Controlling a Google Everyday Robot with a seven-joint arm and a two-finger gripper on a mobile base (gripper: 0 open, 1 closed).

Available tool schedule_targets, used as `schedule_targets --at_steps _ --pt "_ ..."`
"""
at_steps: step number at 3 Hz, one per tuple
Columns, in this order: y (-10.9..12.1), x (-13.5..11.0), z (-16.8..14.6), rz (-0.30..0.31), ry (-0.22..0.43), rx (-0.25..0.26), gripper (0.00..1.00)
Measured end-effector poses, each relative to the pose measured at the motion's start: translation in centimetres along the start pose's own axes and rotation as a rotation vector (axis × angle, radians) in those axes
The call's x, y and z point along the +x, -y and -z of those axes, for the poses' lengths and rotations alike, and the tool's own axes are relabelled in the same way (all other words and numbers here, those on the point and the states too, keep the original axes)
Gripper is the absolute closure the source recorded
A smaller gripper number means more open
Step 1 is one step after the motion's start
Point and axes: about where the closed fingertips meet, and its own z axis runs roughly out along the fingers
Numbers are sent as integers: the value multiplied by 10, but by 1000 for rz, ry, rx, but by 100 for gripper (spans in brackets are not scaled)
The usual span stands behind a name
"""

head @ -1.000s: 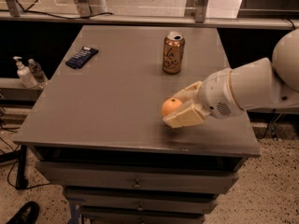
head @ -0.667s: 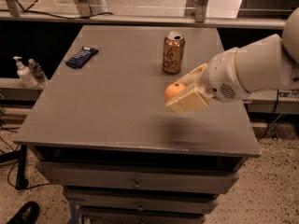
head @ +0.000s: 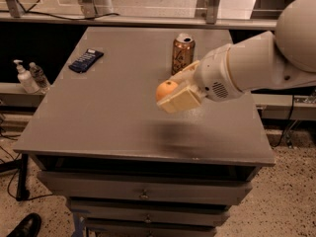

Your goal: Move orange near rxbar blueberry

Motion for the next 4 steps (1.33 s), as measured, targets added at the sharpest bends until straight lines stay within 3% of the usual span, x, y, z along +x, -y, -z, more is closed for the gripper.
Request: schedule_targets --at_steps 2,3,4 --pt "22 -89 -66 40 148 -32 100" --pt "30 -122 -104 34 194 -44 100" --pt "46 -137 -141 12 222 -33 100"
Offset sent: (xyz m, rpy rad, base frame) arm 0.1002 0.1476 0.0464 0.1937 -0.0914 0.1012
